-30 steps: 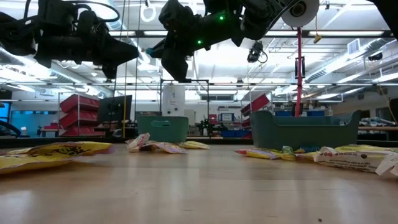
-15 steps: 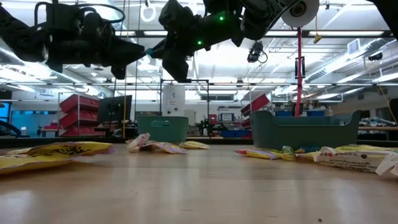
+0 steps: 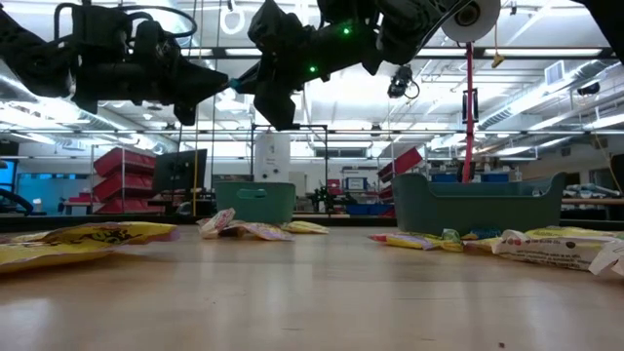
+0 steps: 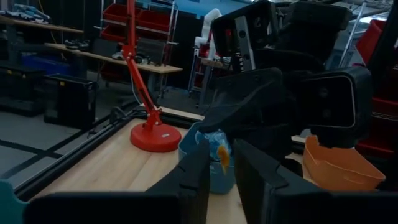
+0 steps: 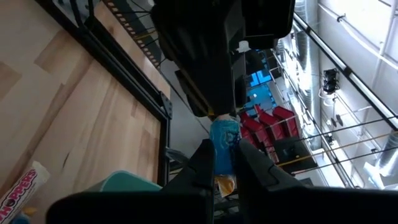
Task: Sort candy
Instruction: Put the blue candy into the green bin
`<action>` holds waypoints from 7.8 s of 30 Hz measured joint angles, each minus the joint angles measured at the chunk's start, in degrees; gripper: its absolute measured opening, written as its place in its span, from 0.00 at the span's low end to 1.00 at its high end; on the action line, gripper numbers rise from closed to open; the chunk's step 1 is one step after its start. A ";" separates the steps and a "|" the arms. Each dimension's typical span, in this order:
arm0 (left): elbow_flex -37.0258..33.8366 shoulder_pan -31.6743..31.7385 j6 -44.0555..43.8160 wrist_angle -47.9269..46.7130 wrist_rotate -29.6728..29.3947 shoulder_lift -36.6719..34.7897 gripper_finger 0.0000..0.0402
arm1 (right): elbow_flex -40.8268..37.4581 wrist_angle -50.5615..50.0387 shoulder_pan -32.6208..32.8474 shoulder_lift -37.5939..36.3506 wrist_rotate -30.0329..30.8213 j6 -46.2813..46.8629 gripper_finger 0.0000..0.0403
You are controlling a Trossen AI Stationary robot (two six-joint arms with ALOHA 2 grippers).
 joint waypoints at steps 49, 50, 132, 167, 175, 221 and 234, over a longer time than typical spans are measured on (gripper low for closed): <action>26.69 4.99 12.29 -41.27 -17.23 19.28 0.00 | -0.02 -22.17 -4.60 -9.35 28.99 17.02 0.26; 27.48 5.15 12.64 -41.24 -17.06 20.61 0.00 | -0.02 -25.32 -5.14 -10.58 26.93 19.87 0.26; 36.54 0.05 22.58 -61.41 -18.20 2.59 0.17 | -0.04 -31.83 -4.50 -7.35 -23.75 36.99 0.23; 36.54 -1.11 23.41 -80.25 -23.53 -16.96 0.17 | -0.04 -16.05 -4.79 9.64 -15.12 44.10 0.23; 36.54 -1.11 23.71 -80.34 -23.49 -16.94 0.17 | -0.04 -17.12 -4.92 9.64 -14.48 46.14 0.23; 30.01 -1.09 25.55 -79.36 -29.89 -16.92 0.17 | -0.04 -15.52 -6.36 13.38 -13.83 53.84 0.23; 30.01 -1.09 25.51 -79.44 -29.82 -16.92 0.17 | 0.24 -11.98 -6.38 17.59 -13.77 57.05 0.23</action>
